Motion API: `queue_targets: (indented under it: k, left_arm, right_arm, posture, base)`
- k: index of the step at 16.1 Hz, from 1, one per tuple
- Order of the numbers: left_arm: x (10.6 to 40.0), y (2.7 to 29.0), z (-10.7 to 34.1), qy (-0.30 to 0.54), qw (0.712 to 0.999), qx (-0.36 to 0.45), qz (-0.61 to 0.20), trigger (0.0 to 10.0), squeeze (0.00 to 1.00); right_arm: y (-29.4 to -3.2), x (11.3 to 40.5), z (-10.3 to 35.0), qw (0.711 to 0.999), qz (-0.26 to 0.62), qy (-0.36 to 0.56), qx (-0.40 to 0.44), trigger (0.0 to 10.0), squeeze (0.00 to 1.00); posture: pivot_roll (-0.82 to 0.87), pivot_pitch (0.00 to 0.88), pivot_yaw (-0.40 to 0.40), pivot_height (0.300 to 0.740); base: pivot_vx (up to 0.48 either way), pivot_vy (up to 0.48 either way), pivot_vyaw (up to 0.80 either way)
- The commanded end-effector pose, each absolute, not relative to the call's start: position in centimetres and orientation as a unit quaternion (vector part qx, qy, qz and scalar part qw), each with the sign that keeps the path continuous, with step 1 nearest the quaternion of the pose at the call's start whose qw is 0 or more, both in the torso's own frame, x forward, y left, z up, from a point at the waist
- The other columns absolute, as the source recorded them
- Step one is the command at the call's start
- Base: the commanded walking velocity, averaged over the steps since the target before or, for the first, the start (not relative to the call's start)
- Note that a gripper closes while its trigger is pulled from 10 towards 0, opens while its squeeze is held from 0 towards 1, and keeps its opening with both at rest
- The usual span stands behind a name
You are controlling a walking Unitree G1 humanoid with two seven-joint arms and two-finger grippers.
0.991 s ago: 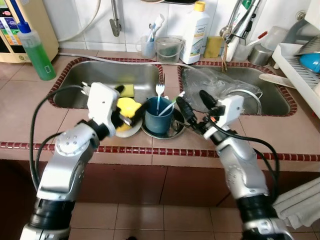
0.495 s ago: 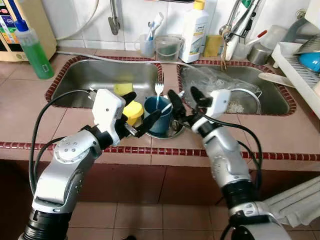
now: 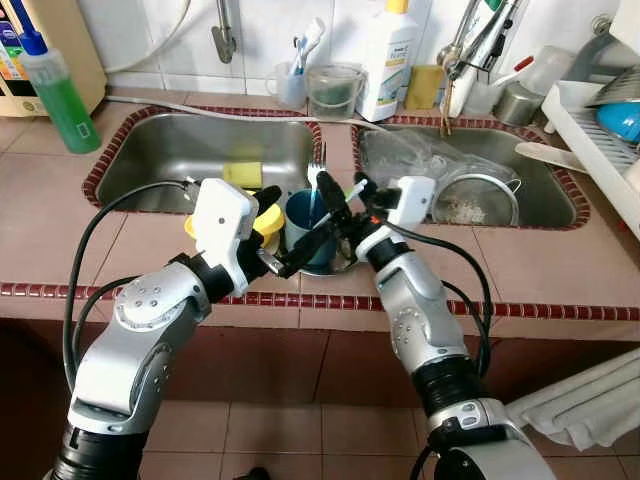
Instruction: Kitchen organization
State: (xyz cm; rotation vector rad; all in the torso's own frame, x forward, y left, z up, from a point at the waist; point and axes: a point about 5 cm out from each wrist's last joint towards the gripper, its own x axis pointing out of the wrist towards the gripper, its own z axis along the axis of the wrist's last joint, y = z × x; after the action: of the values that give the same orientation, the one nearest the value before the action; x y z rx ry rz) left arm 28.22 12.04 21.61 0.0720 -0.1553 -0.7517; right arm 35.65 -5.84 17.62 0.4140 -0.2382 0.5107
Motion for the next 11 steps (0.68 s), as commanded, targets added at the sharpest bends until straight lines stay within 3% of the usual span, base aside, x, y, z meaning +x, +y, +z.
queue_targets:
  k: [1, 11]
  left_arm:
    - [27.9, 11.8, 21.8, -0.079, 0.924, 0.035, -0.372, 10.0, 0.0]
    - [28.0, 11.5, 21.9, -0.076, 0.923, 0.031, -0.375, 10.0, 0.0]
  right_arm:
    - [-5.5, 35.5, 18.1, 0.938, 0.247, -0.127, 0.206, 0.0, 0.0]
    - [-4.1, 33.7, 18.0, 0.95, 0.196, -0.121, 0.21, 0.0, 0.0]
  posture:
    - [-0.05, 0.121, -0.031, 0.74]
    - [-0.06, 0.123, -0.027, 0.74]
  base:
    - [0.0, 0.0, 0.0]
    - [0.0, 0.0, 0.0]
